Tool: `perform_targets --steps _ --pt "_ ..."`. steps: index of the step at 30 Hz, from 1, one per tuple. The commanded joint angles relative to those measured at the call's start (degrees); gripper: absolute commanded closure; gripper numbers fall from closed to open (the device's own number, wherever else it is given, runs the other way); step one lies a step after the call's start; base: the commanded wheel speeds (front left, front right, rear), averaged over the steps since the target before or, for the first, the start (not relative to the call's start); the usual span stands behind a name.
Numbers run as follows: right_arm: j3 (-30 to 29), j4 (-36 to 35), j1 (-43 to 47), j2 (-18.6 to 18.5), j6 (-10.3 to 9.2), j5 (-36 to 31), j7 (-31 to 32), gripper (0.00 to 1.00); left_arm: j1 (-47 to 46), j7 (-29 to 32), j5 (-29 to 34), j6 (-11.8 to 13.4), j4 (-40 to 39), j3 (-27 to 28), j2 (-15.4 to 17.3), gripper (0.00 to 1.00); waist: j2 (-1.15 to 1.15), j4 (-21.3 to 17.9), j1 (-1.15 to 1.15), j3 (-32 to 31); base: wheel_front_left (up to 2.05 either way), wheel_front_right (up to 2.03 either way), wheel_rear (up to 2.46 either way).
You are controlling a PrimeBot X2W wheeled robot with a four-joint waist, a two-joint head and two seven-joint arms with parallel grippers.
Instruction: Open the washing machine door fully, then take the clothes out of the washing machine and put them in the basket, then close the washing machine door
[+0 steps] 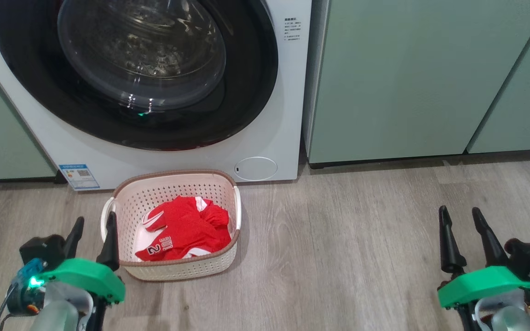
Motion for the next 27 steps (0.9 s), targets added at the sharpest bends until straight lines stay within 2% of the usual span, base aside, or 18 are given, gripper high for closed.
perform_targets --steps 1,27 --pt "0.81 -2.23 -0.18 -0.2 -0.04 -0.55 -0.32 0.0 -1.61 -0.38 0.4 0.05 -1.37 1.92 1.23 0.0 0.0 0.02 0.0 -0.05 0.0 0.0 0.0" --pt "-0.56 -2.89 0.32 -0.09 -0.04 -1.54 -0.32 0.0 -1.75 -0.38 -1.1 0.05 -0.77 0.75 1.45 0.0 0.0 0.56 0.0 0.34 0.0 0.0 0.0"
